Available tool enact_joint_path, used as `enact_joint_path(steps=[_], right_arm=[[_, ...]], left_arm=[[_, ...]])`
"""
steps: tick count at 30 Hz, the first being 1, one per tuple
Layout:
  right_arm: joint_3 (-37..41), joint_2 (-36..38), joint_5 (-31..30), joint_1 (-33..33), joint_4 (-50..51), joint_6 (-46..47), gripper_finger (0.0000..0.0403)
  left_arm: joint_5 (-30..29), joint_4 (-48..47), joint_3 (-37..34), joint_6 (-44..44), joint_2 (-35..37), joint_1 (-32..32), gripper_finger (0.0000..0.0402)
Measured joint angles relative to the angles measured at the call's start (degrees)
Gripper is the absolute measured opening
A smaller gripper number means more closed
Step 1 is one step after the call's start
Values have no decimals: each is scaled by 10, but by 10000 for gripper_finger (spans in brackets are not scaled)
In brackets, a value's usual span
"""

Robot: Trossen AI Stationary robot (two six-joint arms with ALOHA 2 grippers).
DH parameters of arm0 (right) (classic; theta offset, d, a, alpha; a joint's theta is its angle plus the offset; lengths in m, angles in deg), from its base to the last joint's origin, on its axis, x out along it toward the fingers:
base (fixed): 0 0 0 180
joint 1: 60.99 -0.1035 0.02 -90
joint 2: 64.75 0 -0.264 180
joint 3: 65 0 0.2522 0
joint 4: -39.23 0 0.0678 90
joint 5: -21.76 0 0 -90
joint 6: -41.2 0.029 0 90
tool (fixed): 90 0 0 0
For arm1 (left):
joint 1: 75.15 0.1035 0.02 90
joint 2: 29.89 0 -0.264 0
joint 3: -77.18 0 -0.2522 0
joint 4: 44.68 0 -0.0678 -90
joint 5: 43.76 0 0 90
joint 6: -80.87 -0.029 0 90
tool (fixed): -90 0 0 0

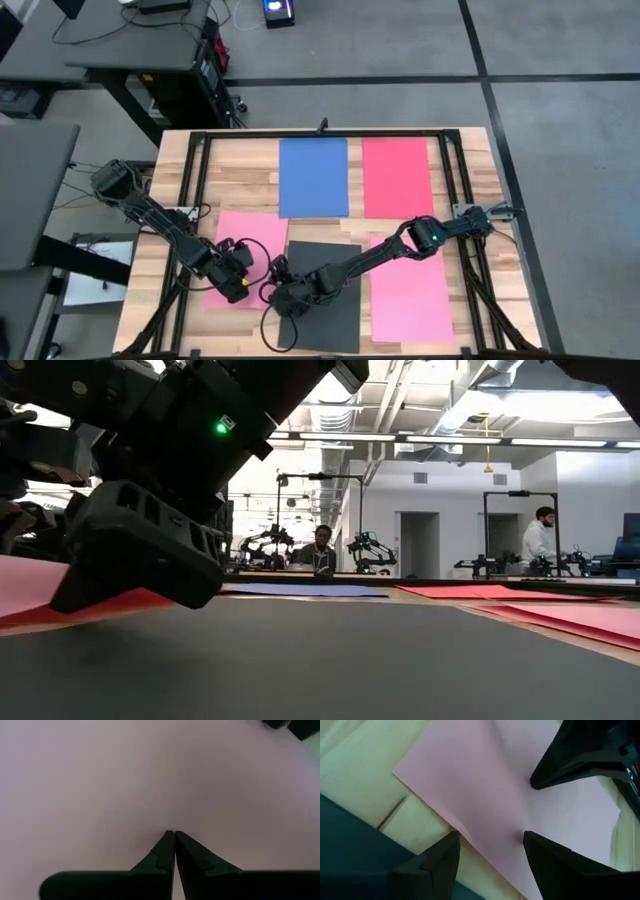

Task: Organize paper
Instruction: Stack the pink paper on top of the pink paper

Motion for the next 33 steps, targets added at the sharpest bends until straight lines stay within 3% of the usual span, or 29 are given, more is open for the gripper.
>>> enact_joint_path(steps=[17,24,33], right_arm=[[0,0,-1,-8,0,0,209],[0,0,-62,-8,-11,-32,209],[0,0,-67,1,-13,-37,197]], left_arm=[[3,-10,0,1,0,0,0],[3,-11,0,0,0,0,0],[3,-11,0,0,0,0,0]])
